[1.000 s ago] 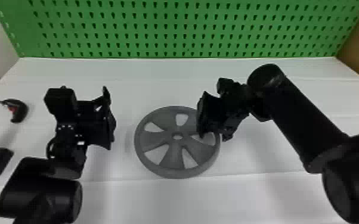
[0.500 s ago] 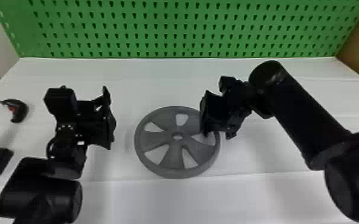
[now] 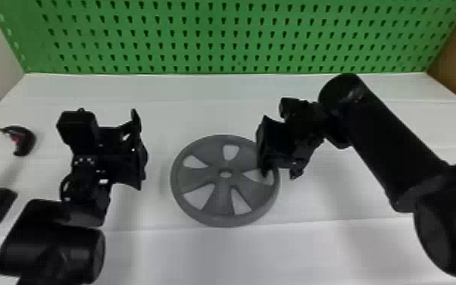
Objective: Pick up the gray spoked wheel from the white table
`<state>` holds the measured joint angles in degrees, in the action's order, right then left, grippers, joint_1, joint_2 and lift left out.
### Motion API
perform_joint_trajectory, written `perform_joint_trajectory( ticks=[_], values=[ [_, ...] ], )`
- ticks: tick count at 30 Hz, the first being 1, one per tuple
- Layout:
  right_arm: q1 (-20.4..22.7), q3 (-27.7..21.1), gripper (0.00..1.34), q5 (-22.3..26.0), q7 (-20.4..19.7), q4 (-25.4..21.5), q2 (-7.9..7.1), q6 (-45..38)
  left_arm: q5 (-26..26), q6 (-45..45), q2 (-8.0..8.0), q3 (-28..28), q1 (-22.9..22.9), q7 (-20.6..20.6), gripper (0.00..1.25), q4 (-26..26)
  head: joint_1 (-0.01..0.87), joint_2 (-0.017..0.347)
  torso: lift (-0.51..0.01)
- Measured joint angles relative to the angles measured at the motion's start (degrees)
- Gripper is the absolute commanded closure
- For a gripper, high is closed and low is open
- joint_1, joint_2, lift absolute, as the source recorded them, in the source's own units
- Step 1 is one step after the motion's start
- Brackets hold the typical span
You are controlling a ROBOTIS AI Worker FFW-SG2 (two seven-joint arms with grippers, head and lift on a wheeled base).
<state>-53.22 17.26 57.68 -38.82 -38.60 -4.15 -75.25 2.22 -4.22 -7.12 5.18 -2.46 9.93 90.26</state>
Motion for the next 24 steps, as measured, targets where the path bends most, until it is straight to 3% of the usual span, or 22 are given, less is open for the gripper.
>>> perform_joint_trajectory(
  ticks=[10,17,20,24],
  values=[
    [0.02,-0.53,0.53,0.01,0.61,0.27,0.18,-0.15,-0.03,0.04,0.00,0.09,-0.09,0.00,0.15,0.00,0.765,0.002,-0.096],
    [0.01,0.94,0.74,-1.40,4.01,0.27,0.13,0.16,-0.03,0.02,0.00,0.09,-0.09,0.00,0.15,0.00,0.765,0.002,-0.096],
    [-0.16,1.71,0.77,-3.63,6.82,0.28,0.23,0.21,-0.03,0.03,0.00,0.09,-0.10,0.00,0.15,0.00,0.765,0.002,-0.096],
    [-0.62,2.79,0.93,-7.39,10.43,0.28,0.48,0.21,-0.04,0.04,0.00,0.09,-0.10,0.00,0.15,0.00,0.765,0.002,-0.096]
  ],
)
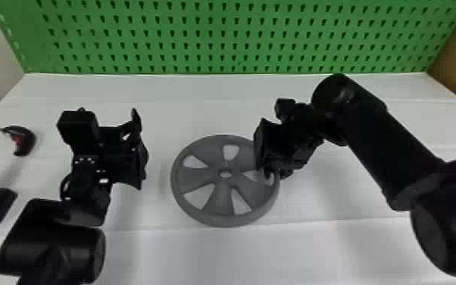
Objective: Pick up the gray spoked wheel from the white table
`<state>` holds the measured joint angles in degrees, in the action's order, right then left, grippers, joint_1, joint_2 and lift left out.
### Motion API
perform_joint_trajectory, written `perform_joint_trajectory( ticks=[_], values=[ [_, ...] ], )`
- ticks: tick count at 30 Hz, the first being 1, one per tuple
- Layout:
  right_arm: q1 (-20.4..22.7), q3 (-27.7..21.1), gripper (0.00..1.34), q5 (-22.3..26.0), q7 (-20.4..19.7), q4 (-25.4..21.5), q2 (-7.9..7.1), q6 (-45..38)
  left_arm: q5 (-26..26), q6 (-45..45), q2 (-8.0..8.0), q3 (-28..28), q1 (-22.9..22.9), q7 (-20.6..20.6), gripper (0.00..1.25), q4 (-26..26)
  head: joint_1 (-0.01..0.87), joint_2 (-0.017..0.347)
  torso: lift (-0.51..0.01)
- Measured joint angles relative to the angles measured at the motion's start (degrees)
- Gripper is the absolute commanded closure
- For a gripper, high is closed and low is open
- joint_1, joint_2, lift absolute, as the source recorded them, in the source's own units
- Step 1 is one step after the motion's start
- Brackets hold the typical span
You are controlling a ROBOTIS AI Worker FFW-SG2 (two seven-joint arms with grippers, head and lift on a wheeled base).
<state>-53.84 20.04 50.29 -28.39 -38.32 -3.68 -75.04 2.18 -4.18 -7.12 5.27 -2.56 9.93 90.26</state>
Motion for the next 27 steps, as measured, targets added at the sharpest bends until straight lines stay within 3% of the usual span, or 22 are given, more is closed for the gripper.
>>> perform_joint_trajectory(
  ticks=[5,8,11,27],
  values=[
    [-0.90,1.63,0.96,-5.91,5.65,0.03,0.37,-0.53,-0.05,0.01,0.00,-0.01,0.00,0.00,0.15,0.00,0.765,0.002,-0.096],
    [-1.18,2.04,1.09,-8.50,7.76,0.26,0.53,-0.94,-0.07,0.01,0.00,-0.01,0.00,0.00,0.15,0.00,0.765,0.002,-0.096],
    [-1.37,2.08,1.09,-9.93,9.10,0.81,0.66,-1.32,-0.07,0.00,0.00,-0.05,0.00,0.00,0.15,0.00,0.765,0.002,-0.096],
    [-1.32,0.24,1.09,-10.71,11.17,2.13,0.69,-1.70,-0.07,0.02,0.00,-0.16,0.01,0.00,0.15,0.00,0.765,0.002,-0.096]
  ],
)
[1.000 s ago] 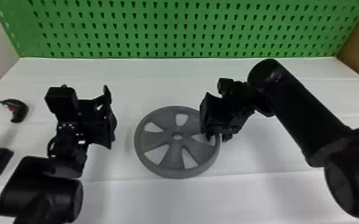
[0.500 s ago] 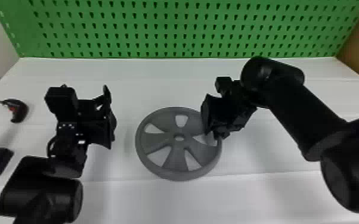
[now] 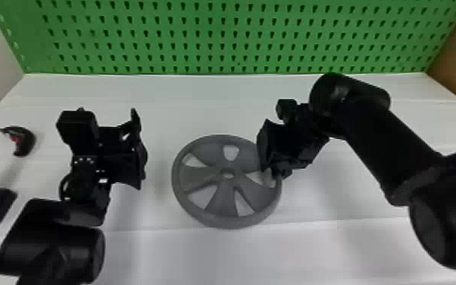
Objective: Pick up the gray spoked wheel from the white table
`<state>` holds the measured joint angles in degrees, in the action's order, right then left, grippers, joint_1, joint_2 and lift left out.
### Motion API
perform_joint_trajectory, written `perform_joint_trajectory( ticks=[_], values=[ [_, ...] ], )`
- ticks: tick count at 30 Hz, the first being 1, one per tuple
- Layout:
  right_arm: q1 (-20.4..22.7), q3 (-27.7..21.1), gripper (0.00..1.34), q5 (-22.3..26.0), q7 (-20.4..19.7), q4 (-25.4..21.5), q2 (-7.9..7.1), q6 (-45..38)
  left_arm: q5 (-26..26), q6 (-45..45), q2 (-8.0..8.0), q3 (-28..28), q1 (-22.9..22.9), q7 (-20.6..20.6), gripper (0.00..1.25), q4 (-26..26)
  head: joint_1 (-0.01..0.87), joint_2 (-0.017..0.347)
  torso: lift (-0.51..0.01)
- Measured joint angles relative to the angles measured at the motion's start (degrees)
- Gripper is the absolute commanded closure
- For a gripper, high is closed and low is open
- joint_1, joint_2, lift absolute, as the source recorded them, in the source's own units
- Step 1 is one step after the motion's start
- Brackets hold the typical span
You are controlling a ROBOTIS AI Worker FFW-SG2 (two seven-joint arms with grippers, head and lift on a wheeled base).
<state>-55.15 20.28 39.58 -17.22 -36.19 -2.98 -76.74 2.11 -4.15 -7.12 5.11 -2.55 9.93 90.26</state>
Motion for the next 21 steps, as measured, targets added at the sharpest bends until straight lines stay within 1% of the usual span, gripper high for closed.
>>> perform_joint_trajectory(
  ticks=[6,12,16,21],
  values=[
    [-0.16,-0.92,1.09,-0.85,-0.05,-0.37,0.11,-0.71,0.04,-0.01,0.00,-0.14,0.05,0.00,0.15,0.00,0.765,0.002,-0.096],
    [-0.46,-4.83,1.09,-5.29,-0.06,-2.41,0.02,-2.97,0.08,-0.04,0.00,-0.28,0.18,0.00,0.15,0.00,0.765,0.002,-0.096],
    [-0.71,-7.54,1.09,-7.52,-0.04,-3.69,-0.58,-4.50,0.09,-0.04,-0.01,-0.30,0.26,0.00,0.15,0.00,0.765,0.002,-0.096],
    [-0.93,-9.27,1.09,-8.01,-0.06,-4.19,-1.80,-5.17,0.09,-0.03,-0.08,-0.36,0.27,0.00,0.15,0.00,0.765,0.002,-0.096]
  ],
)
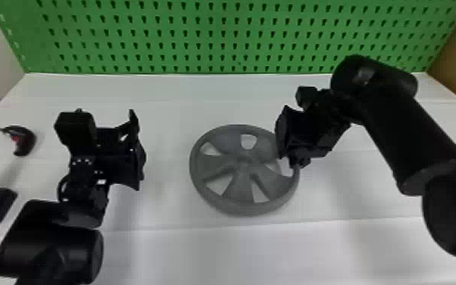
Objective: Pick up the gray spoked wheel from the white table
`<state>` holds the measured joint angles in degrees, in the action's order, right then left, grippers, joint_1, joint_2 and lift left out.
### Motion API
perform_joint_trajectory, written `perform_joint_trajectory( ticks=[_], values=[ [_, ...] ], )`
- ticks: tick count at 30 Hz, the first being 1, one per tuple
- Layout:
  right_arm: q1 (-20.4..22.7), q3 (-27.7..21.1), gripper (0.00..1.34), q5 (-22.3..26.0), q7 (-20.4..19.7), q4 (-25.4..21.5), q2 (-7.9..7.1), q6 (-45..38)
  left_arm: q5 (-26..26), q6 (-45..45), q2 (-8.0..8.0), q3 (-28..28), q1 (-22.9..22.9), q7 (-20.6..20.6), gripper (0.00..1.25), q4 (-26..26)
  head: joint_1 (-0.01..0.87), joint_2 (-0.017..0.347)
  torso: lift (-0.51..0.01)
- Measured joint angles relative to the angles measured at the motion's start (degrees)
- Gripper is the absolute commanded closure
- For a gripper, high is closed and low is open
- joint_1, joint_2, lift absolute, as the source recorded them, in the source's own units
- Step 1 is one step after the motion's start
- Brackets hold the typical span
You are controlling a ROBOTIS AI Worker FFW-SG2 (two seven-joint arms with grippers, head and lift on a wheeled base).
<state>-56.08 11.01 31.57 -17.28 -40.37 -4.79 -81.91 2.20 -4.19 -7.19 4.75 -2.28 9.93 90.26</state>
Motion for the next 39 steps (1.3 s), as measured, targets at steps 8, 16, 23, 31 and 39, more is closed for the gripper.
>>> perform_joint_trajectory(
  ticks=[8,16,23,31,39],
  values=[
    [1.33,-2.71,1.09,-1.58,-0.03,-6.41,-1.82,-0.75,0.06,-0.01,-0.09,-0.08,0.09,0.00,0.15,0.00,0.765,0.002,-0.096],
    [5.44,-9.48,1.09,-4.01,0.02,-18.86,-2.26,0.45,0.30,-0.03,-0.20,-0.29,0.32,0.00,0.15,0.15,0.765,0.002,-0.096],
    [10.08,-11.77,1.09,-1.75,0.25,-28.22,-3.19,6.33,0.35,-0.03,-0.28,-0.77,0.76,0.00,0.15,0.59,0.765,0.002,-0.096],
    [16.18,-11.95,1.09,-1.84,8.85,-34.00,-3.83,16.98,0.43,-0.03,-0.28,-1.08,0.98,0.00,0.15,0.93,0.765,0.002,-0.096],
    [24.36,-11.51,1.09,-7.01,17.31,-35.52,-3.00,38.69,0.52,-0.02,-0.28,-1.34,1.20,0.00,0.15,1.11,0.765,0.002,-0.096]
  ],
)
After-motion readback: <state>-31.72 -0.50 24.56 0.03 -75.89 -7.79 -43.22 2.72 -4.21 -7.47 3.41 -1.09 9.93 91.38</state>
